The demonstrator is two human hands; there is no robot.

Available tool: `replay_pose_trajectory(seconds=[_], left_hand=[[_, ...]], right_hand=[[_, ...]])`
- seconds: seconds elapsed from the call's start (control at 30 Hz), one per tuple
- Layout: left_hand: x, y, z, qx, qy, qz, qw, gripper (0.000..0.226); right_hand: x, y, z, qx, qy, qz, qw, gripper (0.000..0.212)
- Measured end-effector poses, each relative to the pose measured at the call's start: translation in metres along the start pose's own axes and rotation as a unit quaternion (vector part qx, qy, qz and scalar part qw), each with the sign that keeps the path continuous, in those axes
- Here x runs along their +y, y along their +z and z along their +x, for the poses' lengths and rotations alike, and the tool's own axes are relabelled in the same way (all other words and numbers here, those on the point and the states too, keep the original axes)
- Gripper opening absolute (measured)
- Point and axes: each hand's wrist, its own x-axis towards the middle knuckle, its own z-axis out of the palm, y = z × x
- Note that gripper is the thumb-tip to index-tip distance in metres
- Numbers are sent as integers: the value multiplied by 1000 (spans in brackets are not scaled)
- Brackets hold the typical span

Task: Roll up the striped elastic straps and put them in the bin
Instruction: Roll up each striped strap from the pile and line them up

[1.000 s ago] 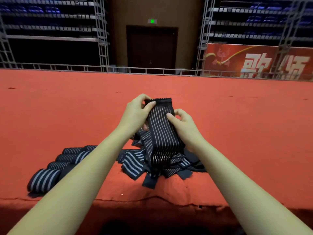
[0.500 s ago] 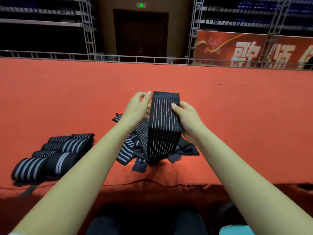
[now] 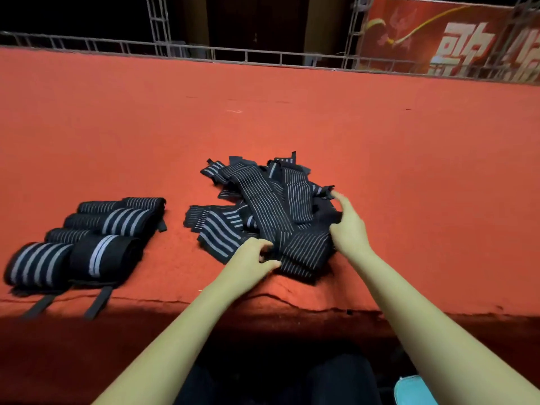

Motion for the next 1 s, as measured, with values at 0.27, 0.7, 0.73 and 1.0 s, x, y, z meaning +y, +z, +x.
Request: replay_pose_trajectory(seconds=[0.27,0.7,0.73,1.0], left_hand=[[-11,15,18,32,58,-5,998,14],[-11,21,21,79,53,54,994,18],[-11,22,19,83,57,69,993,18],[-18,6,11,-1,101,120,988,32]], right_hand=[[5,32,-16,-255,-44,-249,933,80],[39,20,29,-6,58,164,985,26],[42,16,32,11,61,165,984,27],[29,-2,20,-72,13,202,977,17]])
